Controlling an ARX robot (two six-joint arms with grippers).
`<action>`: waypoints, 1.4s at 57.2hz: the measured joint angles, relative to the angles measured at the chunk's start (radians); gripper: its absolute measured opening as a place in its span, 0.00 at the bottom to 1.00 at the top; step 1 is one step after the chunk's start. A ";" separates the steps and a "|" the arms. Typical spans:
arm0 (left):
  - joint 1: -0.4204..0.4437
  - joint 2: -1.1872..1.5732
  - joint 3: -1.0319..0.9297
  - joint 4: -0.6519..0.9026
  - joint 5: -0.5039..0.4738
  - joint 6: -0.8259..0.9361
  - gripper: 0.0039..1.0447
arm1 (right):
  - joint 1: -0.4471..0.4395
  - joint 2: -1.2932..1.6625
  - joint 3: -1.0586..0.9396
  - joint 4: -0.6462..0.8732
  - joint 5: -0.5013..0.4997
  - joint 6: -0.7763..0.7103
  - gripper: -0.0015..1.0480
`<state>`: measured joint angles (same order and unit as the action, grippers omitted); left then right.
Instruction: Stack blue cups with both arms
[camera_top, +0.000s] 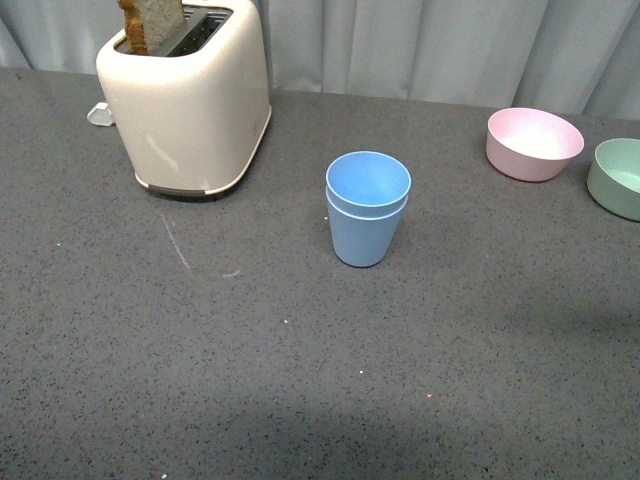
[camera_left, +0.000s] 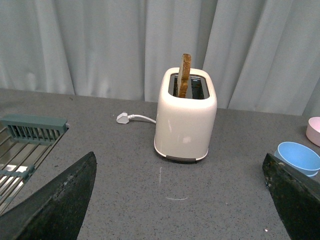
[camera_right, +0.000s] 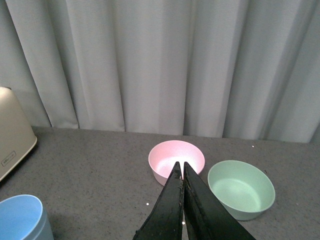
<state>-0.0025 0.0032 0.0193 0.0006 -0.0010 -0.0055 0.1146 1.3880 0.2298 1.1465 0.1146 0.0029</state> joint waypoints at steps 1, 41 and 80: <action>0.000 0.000 0.000 0.000 0.000 0.000 0.94 | -0.005 -0.015 -0.011 -0.006 -0.002 0.000 0.01; 0.000 0.000 0.000 0.000 0.000 0.000 0.94 | -0.113 -0.654 -0.217 -0.441 -0.113 0.000 0.01; 0.000 0.000 0.000 0.000 0.000 0.000 0.94 | -0.113 -1.036 -0.227 -0.793 -0.113 0.000 0.01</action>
<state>-0.0029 0.0032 0.0193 0.0006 -0.0006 -0.0055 0.0017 0.3515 0.0029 0.3531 0.0017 0.0029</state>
